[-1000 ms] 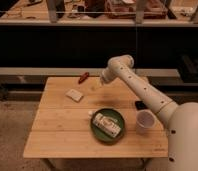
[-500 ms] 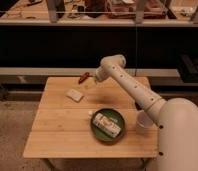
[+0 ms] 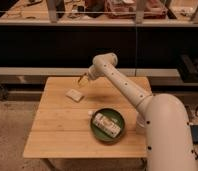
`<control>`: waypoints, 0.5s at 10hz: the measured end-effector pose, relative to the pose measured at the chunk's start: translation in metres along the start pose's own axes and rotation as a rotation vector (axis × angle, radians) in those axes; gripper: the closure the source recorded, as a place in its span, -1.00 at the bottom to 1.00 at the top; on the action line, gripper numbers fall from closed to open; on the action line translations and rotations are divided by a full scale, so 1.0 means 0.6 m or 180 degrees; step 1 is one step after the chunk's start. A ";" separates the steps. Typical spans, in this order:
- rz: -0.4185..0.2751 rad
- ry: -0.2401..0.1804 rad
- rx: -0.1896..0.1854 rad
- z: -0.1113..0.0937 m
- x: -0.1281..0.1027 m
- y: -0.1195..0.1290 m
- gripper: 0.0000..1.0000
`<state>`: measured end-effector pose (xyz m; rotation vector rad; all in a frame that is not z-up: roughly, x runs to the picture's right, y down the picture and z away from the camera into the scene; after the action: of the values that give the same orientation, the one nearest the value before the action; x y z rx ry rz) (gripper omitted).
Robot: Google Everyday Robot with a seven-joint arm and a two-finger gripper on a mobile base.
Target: Wipe the white sponge on the table
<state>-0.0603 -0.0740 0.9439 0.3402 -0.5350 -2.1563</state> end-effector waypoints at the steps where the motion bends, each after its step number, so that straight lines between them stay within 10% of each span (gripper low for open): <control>1: 0.0010 0.0011 -0.0013 0.006 0.007 0.001 -0.60; 5: 0.0038 0.0070 0.0057 0.026 0.035 -0.017 -0.60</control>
<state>-0.0862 -0.0819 0.9514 0.3691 -0.5429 -2.1350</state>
